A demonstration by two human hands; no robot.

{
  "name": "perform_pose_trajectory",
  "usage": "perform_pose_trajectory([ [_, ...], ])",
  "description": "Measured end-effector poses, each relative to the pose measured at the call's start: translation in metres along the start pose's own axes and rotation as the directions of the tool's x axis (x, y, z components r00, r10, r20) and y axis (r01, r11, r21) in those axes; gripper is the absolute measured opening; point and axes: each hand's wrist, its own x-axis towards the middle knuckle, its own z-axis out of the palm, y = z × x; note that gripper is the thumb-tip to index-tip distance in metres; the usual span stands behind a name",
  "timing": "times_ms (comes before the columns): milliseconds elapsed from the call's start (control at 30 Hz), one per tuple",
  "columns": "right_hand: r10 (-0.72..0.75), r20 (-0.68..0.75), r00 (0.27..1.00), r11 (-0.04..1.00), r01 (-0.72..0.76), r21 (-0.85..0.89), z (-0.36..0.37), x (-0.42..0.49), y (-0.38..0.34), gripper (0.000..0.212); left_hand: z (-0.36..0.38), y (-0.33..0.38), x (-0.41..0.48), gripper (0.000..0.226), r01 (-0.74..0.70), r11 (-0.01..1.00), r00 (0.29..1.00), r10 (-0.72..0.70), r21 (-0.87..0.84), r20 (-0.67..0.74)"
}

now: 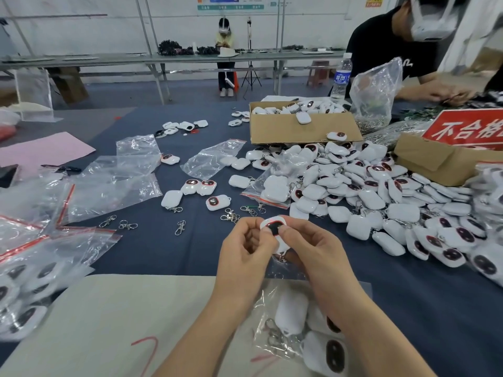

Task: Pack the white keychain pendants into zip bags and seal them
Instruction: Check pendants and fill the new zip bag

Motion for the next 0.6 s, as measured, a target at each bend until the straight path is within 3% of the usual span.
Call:
perform_pose_trajectory([
  [267,0.03,0.018,0.999,0.999,-0.03,0.022,-0.0017,0.0014,-0.0007,0.024,0.0025,-0.0019,-0.0023,0.008,-0.052,0.998,0.998,0.053,0.042,-0.033],
  [600,-0.014,-0.032,0.999,1.0,0.014,-0.007,-0.0014,0.001,-0.0028,0.018,0.001,0.0021,-0.0019,0.024,-0.081,0.997,0.997,0.082,0.016,-0.007],
])
